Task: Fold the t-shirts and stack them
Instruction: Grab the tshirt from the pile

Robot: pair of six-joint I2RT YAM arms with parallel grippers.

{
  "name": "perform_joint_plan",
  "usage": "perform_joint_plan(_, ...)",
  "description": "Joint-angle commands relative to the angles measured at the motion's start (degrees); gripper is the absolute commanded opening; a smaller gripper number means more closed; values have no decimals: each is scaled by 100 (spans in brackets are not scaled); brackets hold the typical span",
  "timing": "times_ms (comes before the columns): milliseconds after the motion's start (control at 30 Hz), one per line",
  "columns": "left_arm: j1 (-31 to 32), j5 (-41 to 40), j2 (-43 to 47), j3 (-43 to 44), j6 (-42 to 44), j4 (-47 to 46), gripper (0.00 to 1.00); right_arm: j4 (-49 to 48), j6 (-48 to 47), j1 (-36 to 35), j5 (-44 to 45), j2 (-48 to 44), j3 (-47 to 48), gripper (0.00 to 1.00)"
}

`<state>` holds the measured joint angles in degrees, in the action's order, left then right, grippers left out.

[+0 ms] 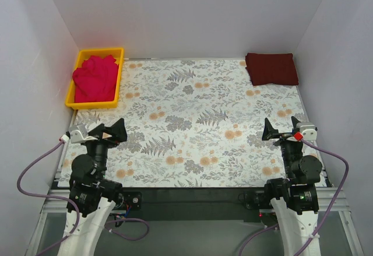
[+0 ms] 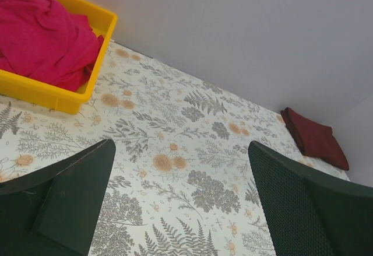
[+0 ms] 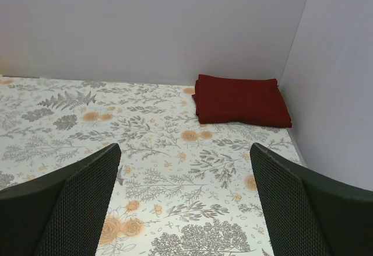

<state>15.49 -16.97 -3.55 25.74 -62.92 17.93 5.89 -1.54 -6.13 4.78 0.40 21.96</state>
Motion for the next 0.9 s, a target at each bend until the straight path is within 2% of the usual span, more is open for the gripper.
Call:
perform_joint_plan(0,-19,-69,-347,63,-142,0,98,-255,-31,-63,6,-489,55,98)
perform_joint_plan(67,-19,-35,-610,168,-256,0,98,-255,-4,-72,67,-428,28,98)
perform_joint_plan(200,-19,115,-1725,502,-808,-149,98,-255,84,-116,173,-339,19,98)
perform_joint_plan(300,-19,404,-2999,932,-1064,-316,98,-255,84,-195,225,-357,11,98)
perform_joint_plan(333,-19,483,-3785,1081,-1256,-343,98,-255,66,-213,234,-357,-7,98)
perform_joint_plan(433,-37,730,-4975,1854,-1451,-334,98,-246,57,-327,296,-348,-16,98)
perform_joint_plan(467,-37,739,-5650,2091,-1504,-317,98,-255,66,-362,296,-348,-25,98)
perform_joint_plan(567,-89,424,-6934,2926,-1584,-290,98,-246,49,-494,226,-357,-33,98)
perform_joint_plan(700,-554,89,-8212,4216,-1487,-177,97,-255,5,-643,234,-383,-51,98)
perform_joint_plan(733,-869,-33,-8475,4394,-1478,-167,97,-246,-4,-661,226,-375,-60,98)
perform_joint_plan(867,-1433,-542,-9495,5326,-1137,-167,95,-237,-13,-802,138,-322,-68,98)
